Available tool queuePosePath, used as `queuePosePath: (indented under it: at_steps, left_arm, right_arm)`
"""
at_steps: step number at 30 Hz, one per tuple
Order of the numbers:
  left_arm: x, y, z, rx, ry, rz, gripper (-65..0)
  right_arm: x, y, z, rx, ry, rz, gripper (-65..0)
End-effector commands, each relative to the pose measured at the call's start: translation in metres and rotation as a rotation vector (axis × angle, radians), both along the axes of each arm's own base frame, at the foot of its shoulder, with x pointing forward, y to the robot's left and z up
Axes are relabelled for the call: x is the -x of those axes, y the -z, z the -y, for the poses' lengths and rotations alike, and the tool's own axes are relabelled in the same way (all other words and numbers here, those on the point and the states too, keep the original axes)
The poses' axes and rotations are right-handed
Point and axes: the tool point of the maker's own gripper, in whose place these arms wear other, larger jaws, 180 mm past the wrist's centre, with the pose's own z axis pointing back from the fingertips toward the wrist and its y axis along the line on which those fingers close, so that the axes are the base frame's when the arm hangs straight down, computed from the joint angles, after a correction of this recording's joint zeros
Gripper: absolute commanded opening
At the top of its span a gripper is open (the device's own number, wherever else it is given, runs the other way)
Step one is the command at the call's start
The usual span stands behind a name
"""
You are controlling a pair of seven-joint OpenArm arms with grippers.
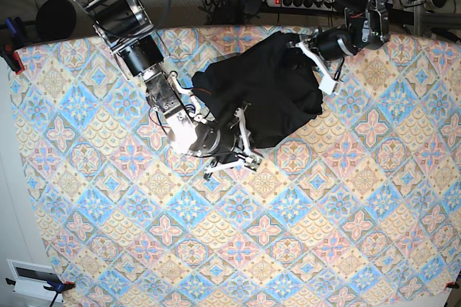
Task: Layout the t-shirt on the table in an organized manner, then fold the t-shirt properly
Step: 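Grasp the bundle edge with the right gripper and fold it over the shirt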
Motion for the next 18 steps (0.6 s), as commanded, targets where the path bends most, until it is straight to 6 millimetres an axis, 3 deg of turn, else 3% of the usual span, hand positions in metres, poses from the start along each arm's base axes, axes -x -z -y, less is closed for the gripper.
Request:
queuePosePath:
  at_steps: [1, 4, 8, 13, 18]
  left_arm:
    - [-0.001, -0.002, 0.007, -0.011, 0.026, 0.02, -57.0]
    - [0.006, 0.007, 0.017, -0.067, 0.08, 0.029, -57.0]
    - [0.015, 0.018, 0.014, -0.106, 0.099, 0.001, -57.0]
    - [0.018, 0.022, 0.005, -0.13, 0.107, -0.007, -57.0]
    - [0.007, 0.016, 0.003, -0.132, 0.101, 0.02, -57.0]
  right_arm:
    - [-0.002, -0.007, -0.011, -0.03, -0.023, 0.017, -57.0]
    - [-0.004, 0.006, -0.016, 0.006, -0.049, -0.011, -58.9]
    - [-0.015, 0.02, -0.007, 0.045, -0.026, -0.047, -58.9]
    - [-0.024, 0.02, 0.005, 0.064, -0.011, -0.039, -58.9]
    - [-0.039, 0.013, 0.023, 0.06, 0.043, -0.027, -58.9]
